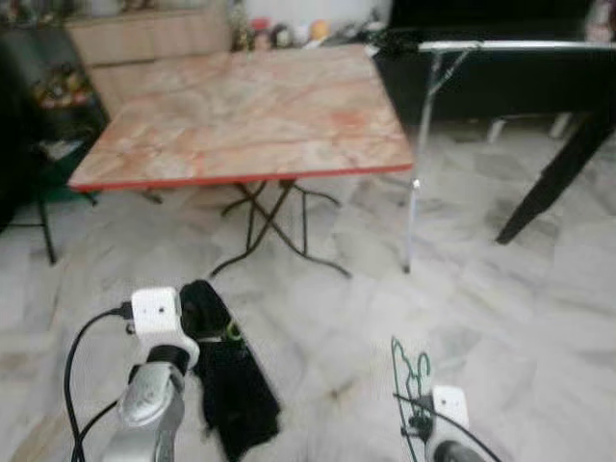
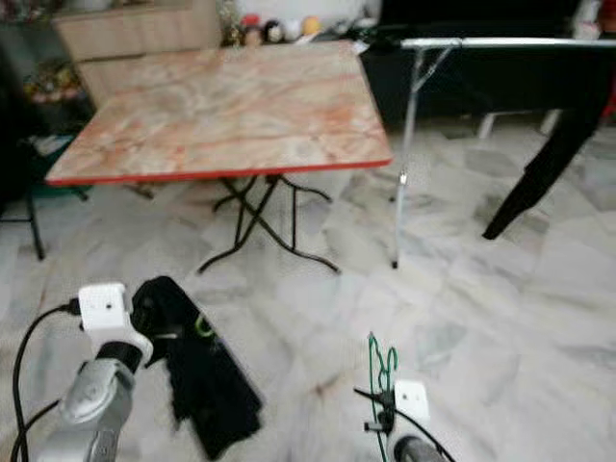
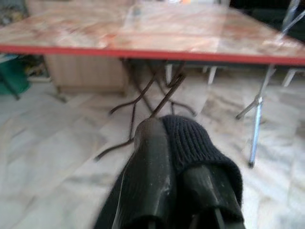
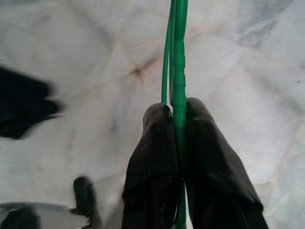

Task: Hang hanger

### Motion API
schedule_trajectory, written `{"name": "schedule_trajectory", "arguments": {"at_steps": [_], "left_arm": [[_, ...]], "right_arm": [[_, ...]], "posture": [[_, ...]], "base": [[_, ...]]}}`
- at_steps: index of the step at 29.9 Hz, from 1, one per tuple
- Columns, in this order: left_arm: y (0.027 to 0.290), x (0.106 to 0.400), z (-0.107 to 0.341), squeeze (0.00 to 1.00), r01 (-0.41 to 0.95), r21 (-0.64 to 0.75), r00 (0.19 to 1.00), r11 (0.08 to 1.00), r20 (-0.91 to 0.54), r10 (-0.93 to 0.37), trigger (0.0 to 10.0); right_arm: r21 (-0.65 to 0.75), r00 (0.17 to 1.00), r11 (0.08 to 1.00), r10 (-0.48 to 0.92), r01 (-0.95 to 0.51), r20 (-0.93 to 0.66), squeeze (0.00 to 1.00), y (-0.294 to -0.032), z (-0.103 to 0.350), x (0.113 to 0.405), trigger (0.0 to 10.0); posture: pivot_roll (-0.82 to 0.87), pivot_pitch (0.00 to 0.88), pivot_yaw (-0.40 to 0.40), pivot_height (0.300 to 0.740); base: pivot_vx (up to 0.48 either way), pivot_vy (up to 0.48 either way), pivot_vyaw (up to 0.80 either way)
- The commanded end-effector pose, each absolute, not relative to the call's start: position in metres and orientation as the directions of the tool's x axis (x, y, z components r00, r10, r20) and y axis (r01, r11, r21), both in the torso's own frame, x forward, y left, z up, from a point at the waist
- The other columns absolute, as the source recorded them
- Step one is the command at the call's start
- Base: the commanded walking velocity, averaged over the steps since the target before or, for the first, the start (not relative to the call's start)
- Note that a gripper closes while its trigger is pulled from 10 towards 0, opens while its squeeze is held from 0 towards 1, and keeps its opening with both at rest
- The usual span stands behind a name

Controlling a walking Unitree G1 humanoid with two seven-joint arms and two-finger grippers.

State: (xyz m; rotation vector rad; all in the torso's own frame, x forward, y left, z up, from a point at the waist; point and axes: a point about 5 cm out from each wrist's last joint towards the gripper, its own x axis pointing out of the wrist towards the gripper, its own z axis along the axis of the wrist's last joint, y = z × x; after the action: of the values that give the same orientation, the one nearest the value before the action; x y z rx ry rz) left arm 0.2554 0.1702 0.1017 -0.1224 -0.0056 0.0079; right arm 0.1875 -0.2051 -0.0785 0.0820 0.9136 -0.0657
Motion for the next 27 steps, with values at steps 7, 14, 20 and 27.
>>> {"name": "schedule_trajectory", "arguments": {"at_steps": [7,14,20,27], "left_arm": [[0.175,0.255,0.111,0.00,-0.005,-0.112,0.999,0.994,0.042,0.010,10.0],[0.175,0.255,0.113,0.00,-0.009,-0.114,0.999,0.993,0.047,0.014,10.0],[0.176,0.255,0.114,0.00,-0.010,-0.116,0.999,0.993,0.048,0.016,10.0],[0.190,0.271,0.165,0.00,-0.020,-0.095,0.979,0.995,0.199,0.039,10.0]], "right_arm": [[0.050,0.618,0.995,-0.011,0.081,-0.786,0.00,-0.201,-0.076,0.194,10.0],[0.049,0.617,0.996,-0.010,0.078,-0.787,0.00,-0.202,-0.076,0.194,10.0],[0.049,0.617,0.996,-0.009,0.076,-0.787,0.00,-0.201,-0.076,0.194,10.0],[0.047,0.616,0.997,-0.004,0.067,-0.788,0.00,-0.201,-0.076,0.195,10.0]], "posture": [[-0.03,0.000,0.040,0.732],[-0.03,0.000,0.040,0.732],[-0.03,0.000,0.040,0.732],[-0.02,0.000,0.035,0.732]], "base": [[0.480,0.000,0.00],[0.480,0.000,0.00],[0.480,0.000,0.00],[0.480,0.000,0.00]]}}
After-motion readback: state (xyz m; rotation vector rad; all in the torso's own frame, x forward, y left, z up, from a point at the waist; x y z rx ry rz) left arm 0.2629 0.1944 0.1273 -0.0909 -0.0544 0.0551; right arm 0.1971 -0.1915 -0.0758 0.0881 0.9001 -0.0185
